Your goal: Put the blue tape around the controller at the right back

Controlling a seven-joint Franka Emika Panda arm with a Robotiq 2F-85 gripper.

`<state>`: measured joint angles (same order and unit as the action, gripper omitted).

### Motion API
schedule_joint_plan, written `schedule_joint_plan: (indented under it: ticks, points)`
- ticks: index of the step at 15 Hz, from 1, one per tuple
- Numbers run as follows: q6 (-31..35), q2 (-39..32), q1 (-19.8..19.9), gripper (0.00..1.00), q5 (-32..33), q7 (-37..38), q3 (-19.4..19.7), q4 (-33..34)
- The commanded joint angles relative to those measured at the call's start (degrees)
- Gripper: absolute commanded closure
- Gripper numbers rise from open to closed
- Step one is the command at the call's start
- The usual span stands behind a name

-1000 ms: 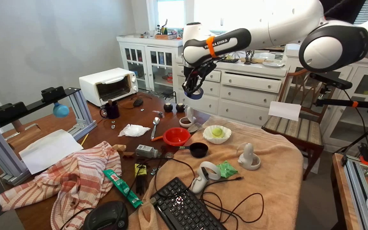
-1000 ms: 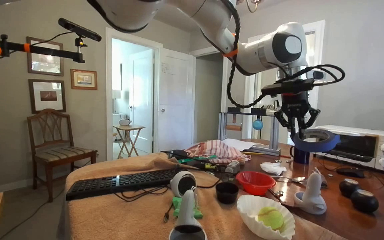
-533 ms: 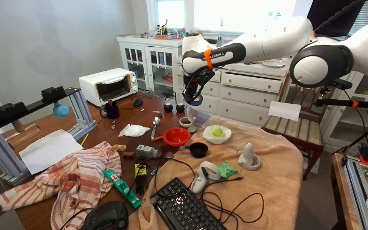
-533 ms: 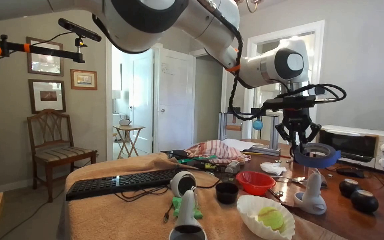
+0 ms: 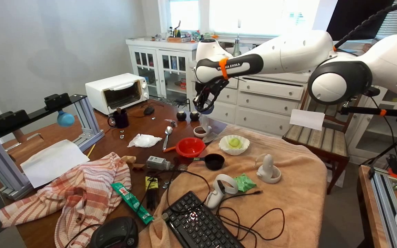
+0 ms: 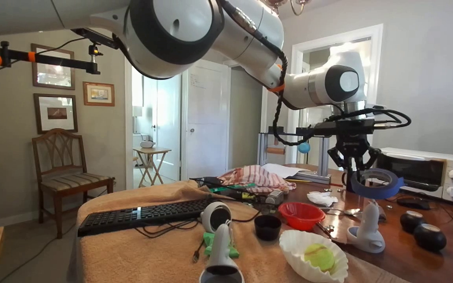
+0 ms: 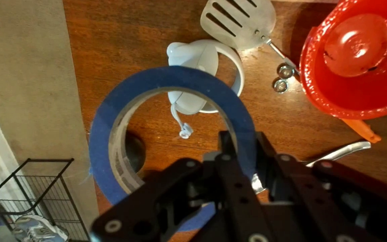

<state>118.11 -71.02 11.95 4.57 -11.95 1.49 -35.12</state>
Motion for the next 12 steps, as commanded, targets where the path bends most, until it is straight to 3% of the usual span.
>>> schedule_joint_plan:
  ticks: [1,8,9,12]
  points:
    - [-0.91,-3.27,0.48,0.95,-0.88,-1.1,-1.05,4.23]
    - [-0.76,-5.94,0.49,0.95,-0.55,-0.52,-0.76,6.02]
    - [0.0,-3.22,0.14,0.81,0.01,-0.19,-0.35,1.93]
    - [0.0,-3.74,0.2,0.81,0.01,-0.19,-0.35,2.2]
